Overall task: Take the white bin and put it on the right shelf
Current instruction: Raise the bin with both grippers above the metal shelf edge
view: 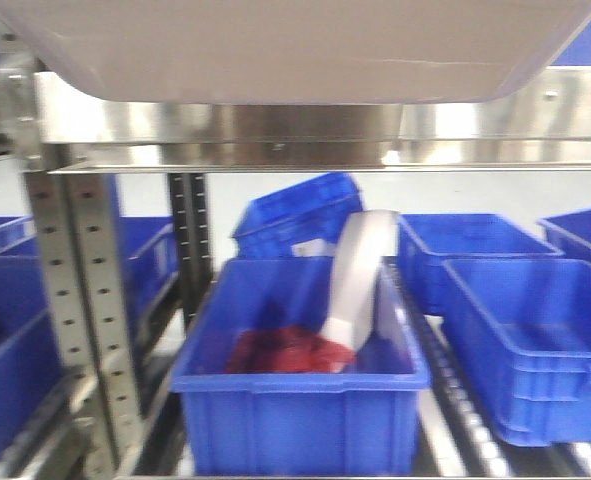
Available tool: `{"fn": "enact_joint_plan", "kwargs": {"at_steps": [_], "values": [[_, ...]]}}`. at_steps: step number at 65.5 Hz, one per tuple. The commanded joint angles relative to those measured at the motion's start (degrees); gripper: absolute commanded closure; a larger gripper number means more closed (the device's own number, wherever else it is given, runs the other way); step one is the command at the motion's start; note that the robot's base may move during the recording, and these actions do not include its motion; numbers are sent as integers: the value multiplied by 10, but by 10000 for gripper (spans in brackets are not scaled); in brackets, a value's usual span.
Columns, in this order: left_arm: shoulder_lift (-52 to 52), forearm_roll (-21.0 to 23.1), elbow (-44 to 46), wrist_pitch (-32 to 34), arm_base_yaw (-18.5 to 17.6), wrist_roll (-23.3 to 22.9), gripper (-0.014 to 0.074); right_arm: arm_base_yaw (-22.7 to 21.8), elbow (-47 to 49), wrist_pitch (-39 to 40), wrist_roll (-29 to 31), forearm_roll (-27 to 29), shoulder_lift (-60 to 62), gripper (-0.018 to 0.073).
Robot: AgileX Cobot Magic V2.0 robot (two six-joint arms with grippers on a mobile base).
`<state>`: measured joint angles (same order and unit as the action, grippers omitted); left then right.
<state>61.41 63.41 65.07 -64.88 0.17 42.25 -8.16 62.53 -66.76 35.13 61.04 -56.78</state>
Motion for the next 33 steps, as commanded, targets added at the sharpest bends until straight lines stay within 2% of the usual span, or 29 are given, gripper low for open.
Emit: {"fn": "enact_joint_plan", "kwargs": {"at_steps": [1,33], "values": [[-12,127,21,-97,-15,2,336,10,22,-58,4,136,9,147],[-12,127,21,-97,-15,2,336,10,22,-58,4,136,9,147]]}}
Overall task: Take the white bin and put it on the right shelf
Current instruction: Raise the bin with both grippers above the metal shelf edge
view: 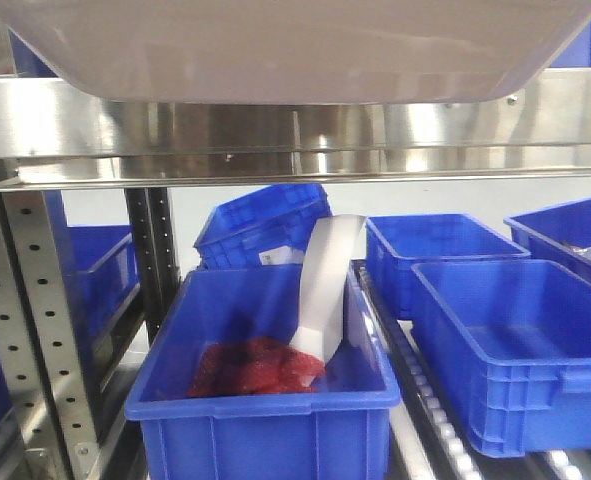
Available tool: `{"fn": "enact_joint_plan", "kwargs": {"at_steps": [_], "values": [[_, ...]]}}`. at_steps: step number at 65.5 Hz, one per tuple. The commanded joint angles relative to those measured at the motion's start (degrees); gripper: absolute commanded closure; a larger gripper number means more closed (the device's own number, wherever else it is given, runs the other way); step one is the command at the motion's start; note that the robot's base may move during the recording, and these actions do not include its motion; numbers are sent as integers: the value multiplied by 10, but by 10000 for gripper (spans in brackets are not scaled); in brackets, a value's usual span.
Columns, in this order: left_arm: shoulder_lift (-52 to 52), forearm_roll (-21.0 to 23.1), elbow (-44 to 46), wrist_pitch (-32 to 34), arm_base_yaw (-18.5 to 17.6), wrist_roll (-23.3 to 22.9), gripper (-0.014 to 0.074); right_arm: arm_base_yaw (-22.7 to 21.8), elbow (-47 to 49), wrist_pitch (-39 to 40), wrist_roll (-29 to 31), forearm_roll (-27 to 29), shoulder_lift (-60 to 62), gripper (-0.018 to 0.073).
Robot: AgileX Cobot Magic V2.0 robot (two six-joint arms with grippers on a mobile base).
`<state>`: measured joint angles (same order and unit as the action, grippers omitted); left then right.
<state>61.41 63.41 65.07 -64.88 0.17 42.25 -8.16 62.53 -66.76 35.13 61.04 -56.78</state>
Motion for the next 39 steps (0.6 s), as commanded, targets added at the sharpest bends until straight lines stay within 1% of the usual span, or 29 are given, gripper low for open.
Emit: {"fn": "enact_joint_plan", "kwargs": {"at_steps": [1,39], "values": [[-12,127,21,-97,-15,2,336,10,22,-58,4,136,9,147],[-12,127,21,-97,-15,2,336,10,22,-58,4,136,9,147]]}}
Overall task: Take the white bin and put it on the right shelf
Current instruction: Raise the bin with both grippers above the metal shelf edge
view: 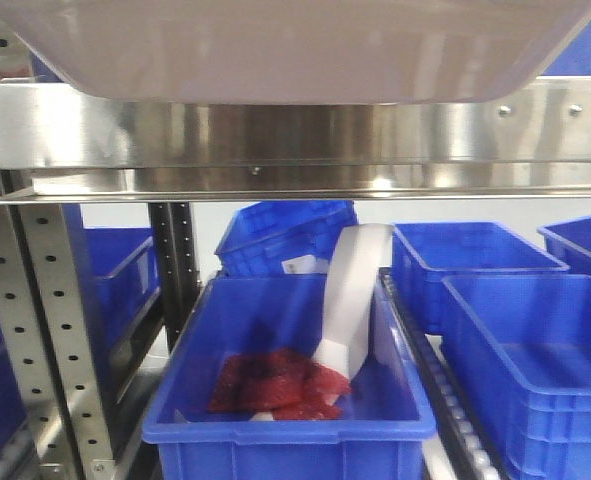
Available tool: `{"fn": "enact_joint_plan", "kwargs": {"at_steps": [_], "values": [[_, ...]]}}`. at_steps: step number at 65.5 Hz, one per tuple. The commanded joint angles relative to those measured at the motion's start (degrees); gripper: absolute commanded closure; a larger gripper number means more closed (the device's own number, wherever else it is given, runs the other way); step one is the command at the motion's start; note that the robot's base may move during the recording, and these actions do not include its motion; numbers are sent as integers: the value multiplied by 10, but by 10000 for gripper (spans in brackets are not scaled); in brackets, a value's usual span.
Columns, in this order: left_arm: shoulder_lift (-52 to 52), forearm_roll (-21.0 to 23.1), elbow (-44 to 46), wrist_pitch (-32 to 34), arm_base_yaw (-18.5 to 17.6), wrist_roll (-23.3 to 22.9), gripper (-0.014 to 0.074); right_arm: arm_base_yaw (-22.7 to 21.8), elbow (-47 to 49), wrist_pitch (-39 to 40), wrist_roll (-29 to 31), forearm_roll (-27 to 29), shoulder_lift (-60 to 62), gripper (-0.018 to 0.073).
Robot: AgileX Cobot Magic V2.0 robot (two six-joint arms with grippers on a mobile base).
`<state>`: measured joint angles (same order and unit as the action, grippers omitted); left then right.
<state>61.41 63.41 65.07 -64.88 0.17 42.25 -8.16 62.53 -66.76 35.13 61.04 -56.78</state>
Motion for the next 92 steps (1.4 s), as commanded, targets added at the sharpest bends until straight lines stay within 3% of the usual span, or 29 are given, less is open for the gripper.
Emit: {"fn": "enact_joint_plan", "kwargs": {"at_steps": [1,92], "values": [[-12,127,21,-97,-15,2,336,10,22,-58,4,136,9,147],[-12,127,21,-97,-15,2,336,10,22,-58,4,136,9,147]]}}
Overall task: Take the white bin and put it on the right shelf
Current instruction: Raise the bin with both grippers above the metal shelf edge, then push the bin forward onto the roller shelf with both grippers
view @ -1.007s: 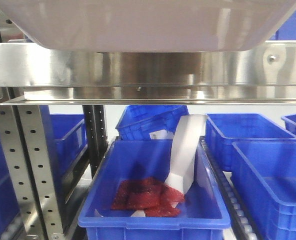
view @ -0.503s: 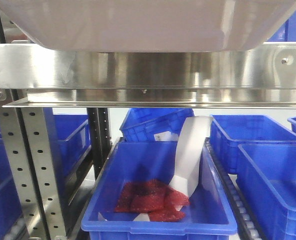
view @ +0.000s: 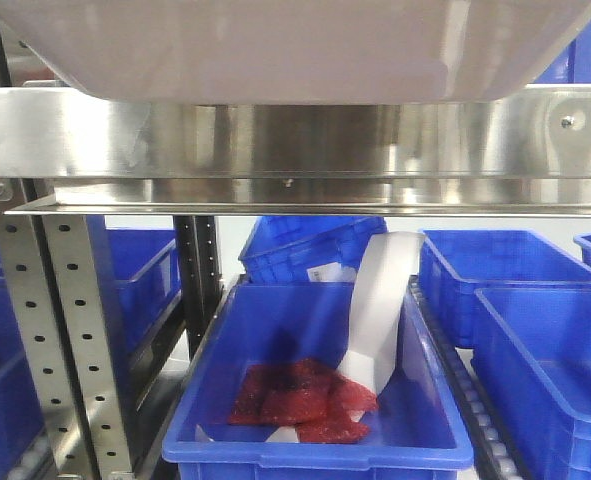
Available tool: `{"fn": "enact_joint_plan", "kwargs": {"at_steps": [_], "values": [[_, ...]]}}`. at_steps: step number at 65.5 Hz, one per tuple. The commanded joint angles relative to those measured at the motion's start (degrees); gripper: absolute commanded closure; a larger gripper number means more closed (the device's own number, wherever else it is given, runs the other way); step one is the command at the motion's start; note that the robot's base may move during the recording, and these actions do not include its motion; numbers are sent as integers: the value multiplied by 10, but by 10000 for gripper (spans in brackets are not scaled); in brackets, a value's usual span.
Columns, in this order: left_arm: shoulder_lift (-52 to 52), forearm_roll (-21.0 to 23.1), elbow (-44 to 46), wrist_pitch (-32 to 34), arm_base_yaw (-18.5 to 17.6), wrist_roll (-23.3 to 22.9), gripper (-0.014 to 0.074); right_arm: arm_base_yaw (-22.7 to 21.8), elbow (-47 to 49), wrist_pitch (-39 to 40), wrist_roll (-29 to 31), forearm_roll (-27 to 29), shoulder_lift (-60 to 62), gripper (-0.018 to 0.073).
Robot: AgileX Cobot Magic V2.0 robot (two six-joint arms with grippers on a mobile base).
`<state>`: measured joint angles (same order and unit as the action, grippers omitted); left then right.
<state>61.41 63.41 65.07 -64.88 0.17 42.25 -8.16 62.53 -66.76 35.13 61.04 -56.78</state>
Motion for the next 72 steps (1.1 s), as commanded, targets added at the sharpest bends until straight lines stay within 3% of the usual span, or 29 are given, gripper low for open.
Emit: {"fn": "enact_joint_plan", "kwargs": {"at_steps": [1,40,55,72], "values": [[-12,127,21,-97,-15,2,336,10,22,-58,4,136,9,147],[-12,129,21,-99,-15,2,336,10,22,-61,4,139,9,146],[-8,133,21,-68,-15,2,336,10,22,-37,4,140,7,146],[55,175,64,-65,-15,2,335,10,59,-23,0,155,-42,146]]}}
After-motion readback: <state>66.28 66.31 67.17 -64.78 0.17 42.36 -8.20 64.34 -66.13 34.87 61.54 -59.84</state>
